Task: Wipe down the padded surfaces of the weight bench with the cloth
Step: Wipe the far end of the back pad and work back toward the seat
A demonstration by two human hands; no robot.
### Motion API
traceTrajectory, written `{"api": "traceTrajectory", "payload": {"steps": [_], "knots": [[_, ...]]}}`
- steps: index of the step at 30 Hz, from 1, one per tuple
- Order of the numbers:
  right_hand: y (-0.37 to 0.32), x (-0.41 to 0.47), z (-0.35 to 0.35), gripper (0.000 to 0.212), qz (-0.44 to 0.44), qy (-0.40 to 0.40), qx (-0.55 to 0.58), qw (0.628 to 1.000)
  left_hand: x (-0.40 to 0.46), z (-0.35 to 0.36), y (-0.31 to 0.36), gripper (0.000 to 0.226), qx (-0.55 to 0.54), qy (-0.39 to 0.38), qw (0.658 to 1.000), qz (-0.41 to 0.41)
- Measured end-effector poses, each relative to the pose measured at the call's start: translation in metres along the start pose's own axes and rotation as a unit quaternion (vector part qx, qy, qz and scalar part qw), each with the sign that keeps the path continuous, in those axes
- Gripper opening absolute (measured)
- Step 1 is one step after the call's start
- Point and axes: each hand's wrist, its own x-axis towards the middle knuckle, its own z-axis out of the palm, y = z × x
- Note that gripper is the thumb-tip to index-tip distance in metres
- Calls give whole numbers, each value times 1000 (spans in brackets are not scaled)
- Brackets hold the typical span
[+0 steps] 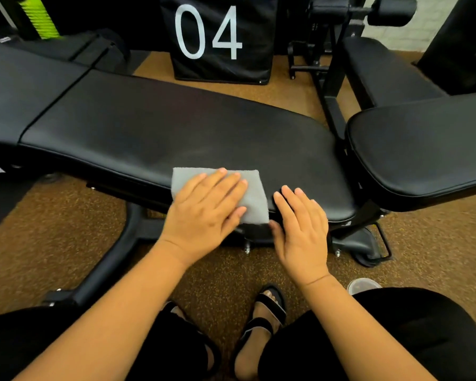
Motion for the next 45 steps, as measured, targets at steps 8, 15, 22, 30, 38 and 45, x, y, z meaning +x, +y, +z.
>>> {"api": "traceTrajectory", "payload": {"steps": [8, 15, 22, 30, 38, 45], "knots": [[-5, -2, 3, 43, 15, 8, -19, 1000, -16, -22, -84, 38, 20, 75, 980, -184], [-4, -2, 7, 43, 11, 14, -30, 999, -5, 3, 5, 37, -7, 31, 990, -135], [-4, -3, 5, 43, 11, 12, -26, 1000, -7, -14, -34, 37, 11, -15, 997, -77], [-23, 3, -6, 44, 52, -10, 9, 999, -10, -31, -60, 37, -7, 3, 977, -214], [-109, 53, -8, 44, -63, 15, 170, 983, -22, -29, -55, 41, -13, -31, 994, -100], [-142, 108, 6, 48, -67, -131, 170, 974, -30, -58, -141, 40, -8, -21, 977, -212]]}}
